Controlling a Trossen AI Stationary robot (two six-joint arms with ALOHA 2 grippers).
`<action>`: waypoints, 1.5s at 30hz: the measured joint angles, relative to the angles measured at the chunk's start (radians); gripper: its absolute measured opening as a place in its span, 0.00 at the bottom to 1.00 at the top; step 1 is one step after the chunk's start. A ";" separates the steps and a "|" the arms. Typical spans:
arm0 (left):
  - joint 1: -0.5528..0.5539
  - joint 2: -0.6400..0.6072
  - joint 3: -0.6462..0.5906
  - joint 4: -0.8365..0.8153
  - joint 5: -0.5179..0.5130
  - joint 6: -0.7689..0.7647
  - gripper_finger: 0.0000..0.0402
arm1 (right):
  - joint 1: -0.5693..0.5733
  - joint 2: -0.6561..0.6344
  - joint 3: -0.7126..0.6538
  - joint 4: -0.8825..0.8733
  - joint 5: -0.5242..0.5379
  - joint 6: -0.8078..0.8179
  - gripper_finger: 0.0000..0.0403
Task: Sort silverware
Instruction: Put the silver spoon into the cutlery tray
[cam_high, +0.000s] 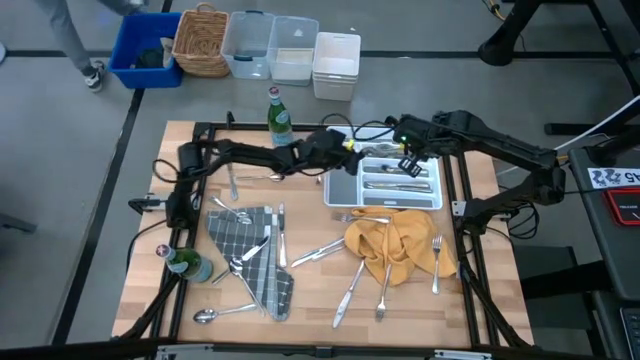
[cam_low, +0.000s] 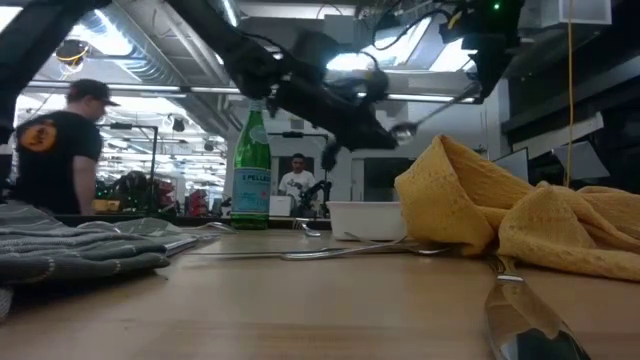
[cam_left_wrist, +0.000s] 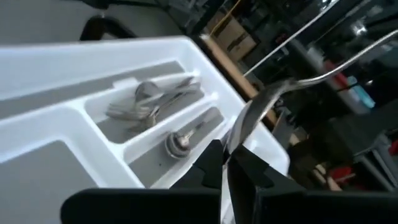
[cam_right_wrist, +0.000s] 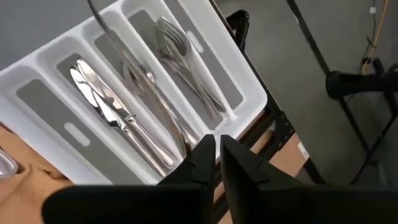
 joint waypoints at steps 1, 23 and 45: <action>-0.001 0.025 0.023 -0.004 0.007 -0.004 0.00 | 0.000 0.000 0.000 0.007 -0.003 0.013 0.08; 0.028 0.171 0.147 -0.150 -0.004 -0.080 0.00 | 0.002 0.003 0.001 0.165 -0.126 0.048 0.08; 0.013 0.171 0.147 -0.196 0.019 -0.103 0.01 | 0.002 0.003 0.000 0.316 -0.198 0.048 0.08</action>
